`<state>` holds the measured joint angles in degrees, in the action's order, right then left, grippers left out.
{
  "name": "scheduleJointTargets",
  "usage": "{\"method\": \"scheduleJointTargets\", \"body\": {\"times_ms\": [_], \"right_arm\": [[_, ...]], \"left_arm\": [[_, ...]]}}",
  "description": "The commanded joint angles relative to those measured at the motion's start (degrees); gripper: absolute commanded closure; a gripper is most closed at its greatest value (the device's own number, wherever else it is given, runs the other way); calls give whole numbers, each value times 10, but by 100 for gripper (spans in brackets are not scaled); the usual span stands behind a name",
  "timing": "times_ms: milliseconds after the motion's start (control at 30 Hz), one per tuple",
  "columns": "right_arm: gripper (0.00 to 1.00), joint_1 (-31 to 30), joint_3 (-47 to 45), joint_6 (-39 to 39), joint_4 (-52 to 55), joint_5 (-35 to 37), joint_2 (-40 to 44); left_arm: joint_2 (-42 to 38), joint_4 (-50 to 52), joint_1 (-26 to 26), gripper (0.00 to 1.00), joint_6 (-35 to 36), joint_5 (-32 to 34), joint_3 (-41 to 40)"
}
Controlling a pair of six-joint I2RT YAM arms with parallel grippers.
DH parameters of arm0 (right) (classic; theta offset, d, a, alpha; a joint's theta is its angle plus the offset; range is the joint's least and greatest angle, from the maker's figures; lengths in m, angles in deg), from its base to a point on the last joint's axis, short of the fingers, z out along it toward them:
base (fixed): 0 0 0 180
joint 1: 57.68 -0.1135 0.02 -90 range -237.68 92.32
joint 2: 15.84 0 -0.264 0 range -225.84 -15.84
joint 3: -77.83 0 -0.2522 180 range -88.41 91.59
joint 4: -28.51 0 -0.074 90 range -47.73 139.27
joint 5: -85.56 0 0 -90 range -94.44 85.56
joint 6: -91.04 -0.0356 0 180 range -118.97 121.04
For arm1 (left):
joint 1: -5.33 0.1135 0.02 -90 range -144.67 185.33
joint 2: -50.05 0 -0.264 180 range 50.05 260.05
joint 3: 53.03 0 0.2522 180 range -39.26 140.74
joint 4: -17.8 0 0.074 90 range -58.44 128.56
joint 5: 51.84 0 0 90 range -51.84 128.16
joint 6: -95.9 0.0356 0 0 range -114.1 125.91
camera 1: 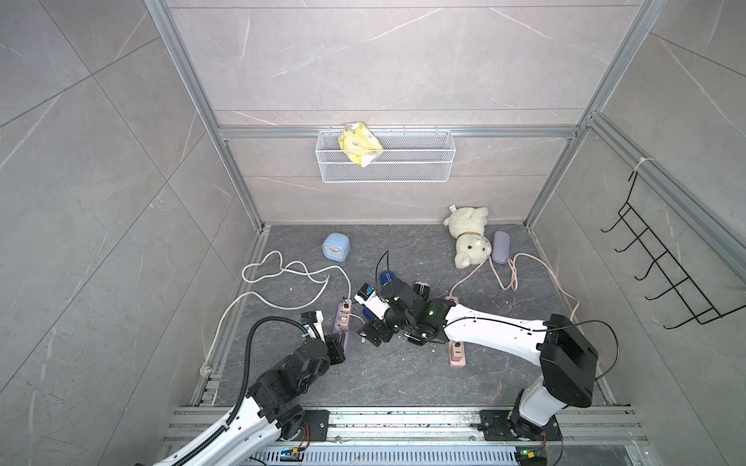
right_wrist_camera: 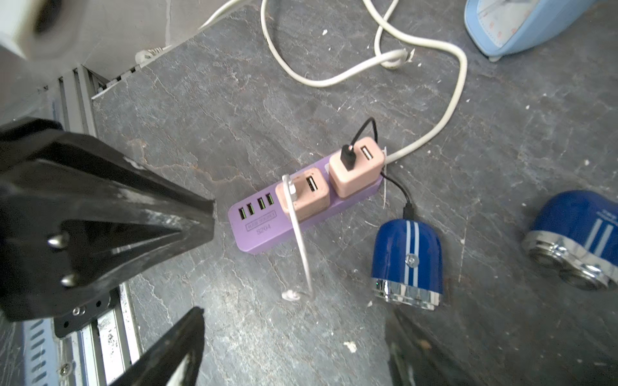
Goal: Unplug the electric shaver
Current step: Remove the plug from the socket.
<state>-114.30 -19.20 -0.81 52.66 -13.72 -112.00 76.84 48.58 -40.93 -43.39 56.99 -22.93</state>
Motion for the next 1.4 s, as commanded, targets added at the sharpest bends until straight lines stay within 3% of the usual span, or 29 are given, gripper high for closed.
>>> {"method": "scheduleJointTargets", "body": {"times_ms": [0,200,433,667,800,900,1033,1367], "right_arm": [[16,1,48,28,-16,-23,-18],[17,1,114,42,-5,-61,-65],[18,1,176,67,29,-75,-111],[25,2,189,70,29,-85,-137],[26,2,197,75,35,-85,-154],[21,2,208,87,45,-83,-167],[23,3,230,103,64,-76,-187],[27,13,254,119,82,-83,-220]], "left_arm": [[30,-20,5,87,-3,11,6],[102,-59,43,100,-9,-33,-1],[145,-110,161,100,-21,-162,-31],[176,-147,217,100,-15,-229,-46],[205,-177,230,100,-15,-252,-53],[228,-183,233,100,-12,-258,-50],[249,-186,239,100,-16,-272,-52],[235,-145,252,100,-17,-287,-59]]}}
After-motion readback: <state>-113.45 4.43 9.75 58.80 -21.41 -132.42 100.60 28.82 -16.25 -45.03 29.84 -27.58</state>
